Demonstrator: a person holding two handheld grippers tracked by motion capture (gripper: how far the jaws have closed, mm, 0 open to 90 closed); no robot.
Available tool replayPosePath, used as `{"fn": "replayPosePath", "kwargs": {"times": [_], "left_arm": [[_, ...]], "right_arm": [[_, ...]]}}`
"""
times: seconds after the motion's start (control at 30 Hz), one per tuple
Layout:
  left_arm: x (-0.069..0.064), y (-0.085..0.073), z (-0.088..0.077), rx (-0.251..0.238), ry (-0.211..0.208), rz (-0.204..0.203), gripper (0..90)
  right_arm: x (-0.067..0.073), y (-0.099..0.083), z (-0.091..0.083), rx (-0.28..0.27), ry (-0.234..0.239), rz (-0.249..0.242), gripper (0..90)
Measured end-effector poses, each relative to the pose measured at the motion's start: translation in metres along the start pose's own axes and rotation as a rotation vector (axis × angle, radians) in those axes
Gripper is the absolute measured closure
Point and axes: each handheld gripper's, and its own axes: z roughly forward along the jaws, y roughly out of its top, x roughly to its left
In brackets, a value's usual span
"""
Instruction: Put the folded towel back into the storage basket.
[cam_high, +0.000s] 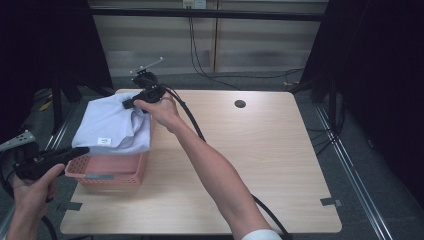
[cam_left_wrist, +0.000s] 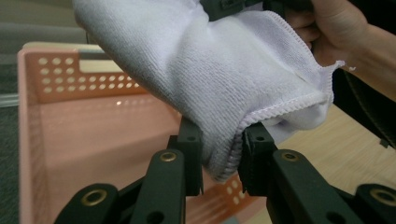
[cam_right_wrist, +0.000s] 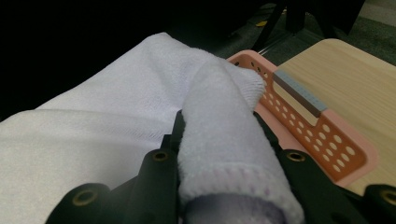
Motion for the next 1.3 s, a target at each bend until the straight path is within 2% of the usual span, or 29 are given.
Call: {"fn": "replayPosePath", "kwargs": {"times": [0.2,0.4,0.63,0.73,0.8,1.03,1.13,1.2,1.27,1.3], "left_arm": [[0.016,-0.014,-0.002,0.014,0.03,-0.039,73.7],[0.03,-0.027,0.001,0.052,0.055,-0.073,73.8],[0.044,-0.038,0.004,0.102,0.078,-0.103,73.7],[0.046,-0.043,0.007,0.127,0.094,-0.1,73.7],[0.048,-0.045,0.008,0.143,0.097,-0.1,73.7],[0.05,-0.048,0.016,0.171,0.134,-0.116,73.4],[0.049,-0.048,0.022,0.199,0.147,-0.095,73.0],[0.047,-0.046,0.024,0.198,0.153,-0.081,72.5],[0.044,-0.045,0.026,0.208,0.157,-0.065,69.2],[0.042,-0.044,0.026,0.22,0.16,-0.053,69.2]], "right_arm": [[0.003,-0.009,0.021,0.0,-0.008,0.028,69.8],[0.002,-0.02,0.04,0.009,-0.032,0.039,69.8],[-0.001,-0.036,0.061,0.031,-0.04,0.086,69.8],[-0.004,-0.043,0.069,0.05,-0.045,0.084,69.7],[-0.006,-0.047,0.073,0.051,-0.043,0.101,69.6],[-0.008,-0.054,0.088,0.069,-0.069,0.085,69.4],[-0.011,-0.056,0.091,0.082,-0.078,0.075,69.0],[-0.014,-0.058,0.092,0.085,-0.081,0.085,68.1],[-0.016,-0.059,0.094,0.092,-0.094,0.089,62.5],[-0.016,-0.06,0.095,0.09,-0.105,0.075,58.3]]}}
